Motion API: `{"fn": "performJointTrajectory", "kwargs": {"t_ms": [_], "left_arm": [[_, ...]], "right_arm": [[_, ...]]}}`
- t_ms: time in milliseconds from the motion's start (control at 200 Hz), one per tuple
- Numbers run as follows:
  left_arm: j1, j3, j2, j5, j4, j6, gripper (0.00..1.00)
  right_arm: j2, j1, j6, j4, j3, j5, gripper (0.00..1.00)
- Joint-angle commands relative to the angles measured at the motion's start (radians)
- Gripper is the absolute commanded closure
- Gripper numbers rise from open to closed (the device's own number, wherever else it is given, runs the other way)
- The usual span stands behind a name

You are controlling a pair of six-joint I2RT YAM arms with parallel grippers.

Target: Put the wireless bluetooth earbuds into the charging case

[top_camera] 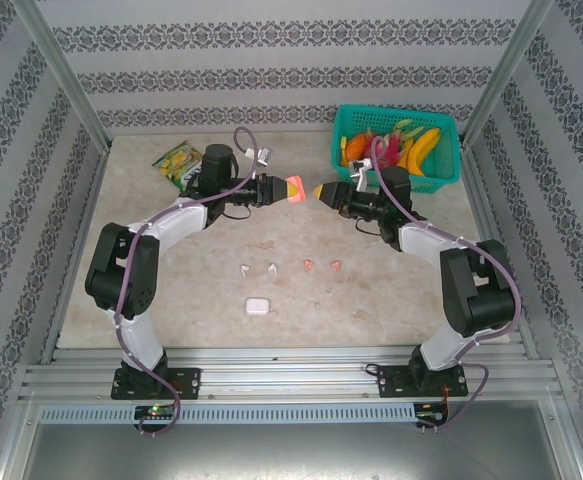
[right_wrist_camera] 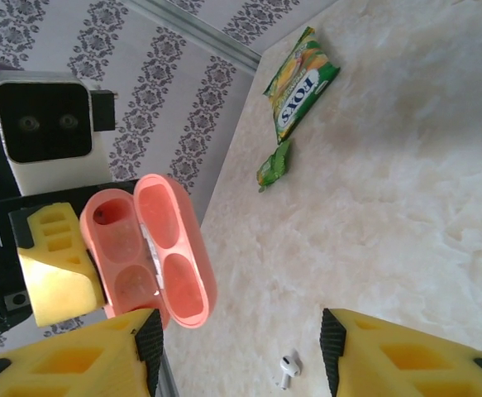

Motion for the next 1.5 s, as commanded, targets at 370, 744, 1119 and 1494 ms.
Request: {"fn": "performJointTrajectory", "kwargs": {"t_ms": [370, 744, 1119, 1494], "left_arm": [[-0.020, 0.036, 0.023, 0.050, 0.126, -0.075, 1.00], [-0.037, 0.037, 0.023, 0.052, 0.104, -0.059, 1.00], [-0.046, 0.040, 0.032, 0.049, 0.098, -0.053, 1.00], [-0.046, 0.029, 0.032, 0.035, 0.092, -0.043, 0.99]], "right_arm": [[0.066, 0.046, 0.013, 0.073, 0.064, -0.054, 0.53], [0.094, 0.045, 0.035, 0.092, 0.082, -0.065, 0.59], [0.103, 0.045, 0.055, 0.118, 0.083, -0.075, 0.76], [0.091, 0.046, 0.069, 0.130, 0.074, -0.076, 0.92]]}}
